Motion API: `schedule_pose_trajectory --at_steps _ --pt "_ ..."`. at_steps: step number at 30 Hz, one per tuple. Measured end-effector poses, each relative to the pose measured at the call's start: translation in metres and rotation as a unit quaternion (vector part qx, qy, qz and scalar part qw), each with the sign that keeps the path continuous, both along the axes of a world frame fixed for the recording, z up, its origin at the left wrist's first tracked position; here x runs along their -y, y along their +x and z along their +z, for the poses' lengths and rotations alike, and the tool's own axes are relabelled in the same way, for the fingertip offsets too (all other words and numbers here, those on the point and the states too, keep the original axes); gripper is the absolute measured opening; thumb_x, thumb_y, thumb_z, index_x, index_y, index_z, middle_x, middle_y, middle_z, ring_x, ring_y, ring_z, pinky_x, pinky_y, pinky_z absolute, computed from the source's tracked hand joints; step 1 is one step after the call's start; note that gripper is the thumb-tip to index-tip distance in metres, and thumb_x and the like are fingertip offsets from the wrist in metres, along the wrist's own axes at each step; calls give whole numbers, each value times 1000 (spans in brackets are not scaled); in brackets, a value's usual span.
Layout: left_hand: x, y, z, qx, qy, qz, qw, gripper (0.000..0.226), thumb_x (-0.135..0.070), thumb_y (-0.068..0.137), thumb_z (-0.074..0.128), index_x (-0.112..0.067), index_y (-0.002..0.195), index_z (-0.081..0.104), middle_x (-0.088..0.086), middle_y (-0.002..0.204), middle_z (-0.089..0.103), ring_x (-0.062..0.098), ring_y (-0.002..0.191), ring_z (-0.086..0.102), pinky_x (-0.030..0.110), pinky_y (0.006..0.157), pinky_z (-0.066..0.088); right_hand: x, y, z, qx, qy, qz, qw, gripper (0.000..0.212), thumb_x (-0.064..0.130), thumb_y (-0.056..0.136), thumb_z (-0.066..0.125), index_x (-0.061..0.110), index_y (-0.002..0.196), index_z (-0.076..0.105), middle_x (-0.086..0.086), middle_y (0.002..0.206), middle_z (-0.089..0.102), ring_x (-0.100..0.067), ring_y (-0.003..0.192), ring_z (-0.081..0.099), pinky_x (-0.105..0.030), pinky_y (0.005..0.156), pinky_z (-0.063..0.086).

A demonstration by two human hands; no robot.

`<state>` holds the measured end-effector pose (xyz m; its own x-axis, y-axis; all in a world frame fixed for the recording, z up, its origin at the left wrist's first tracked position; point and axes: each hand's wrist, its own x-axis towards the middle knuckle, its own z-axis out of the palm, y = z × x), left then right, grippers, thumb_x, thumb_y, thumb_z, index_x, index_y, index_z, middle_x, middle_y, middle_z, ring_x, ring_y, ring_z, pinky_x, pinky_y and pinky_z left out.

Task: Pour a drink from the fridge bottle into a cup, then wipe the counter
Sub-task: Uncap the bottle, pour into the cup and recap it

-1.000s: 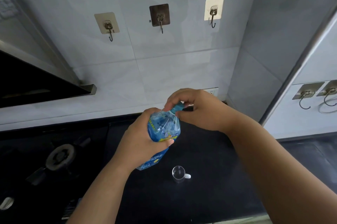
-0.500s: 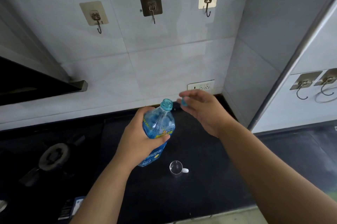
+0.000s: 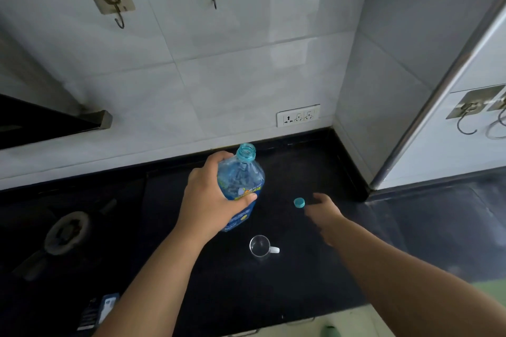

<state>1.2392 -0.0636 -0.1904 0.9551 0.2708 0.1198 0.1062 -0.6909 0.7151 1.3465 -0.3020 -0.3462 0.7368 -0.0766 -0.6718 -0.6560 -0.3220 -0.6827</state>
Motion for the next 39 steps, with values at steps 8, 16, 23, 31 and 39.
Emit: schedule_pose_trajectory --at_steps 8,16,23,31,39 --pt "24 27 -28 -13 2 -60 998 81 -27 65 97 -55 120 45 -29 120 56 -3 114 57 32 97 55 1 -5 23 149 76 111 980 69 7 81 82 37 139 58 0 133 62 -4 121 56 -21 78 52" --pt "63 50 -57 -79 -85 -120 986 90 -14 68 97 -45 137 47 -22 134 51 5 124 57 19 97 54 9 3 59 243 4 310 919 106 18 59 100 36 143 39 16 120 65 -1 111 65 -25 94 55" --pt "79 48 -86 -146 -106 -153 972 121 -15 72 95 -47 161 18 -19 166 21 4 150 29 27 118 37 25 -12 31 257 -54 246 933 97 29 52 103 32 132 47 19 112 66 1 102 65 -24 87 56" --pt "50 11 -152 -349 41 -7 936 114 -44 73 91 -33 163 22 -4 167 26 29 153 28 52 118 39 33 -28 -3 203 -51 139 968 90 15 56 100 32 128 49 15 110 65 -12 106 66 -37 93 57" --pt "51 -12 -197 -360 62 -2 931 95 -31 78 90 -36 156 36 -7 160 36 22 142 46 44 109 51 28 -36 -17 181 -58 177 966 92 14 57 99 29 132 49 13 113 66 -13 105 67 -35 92 56"
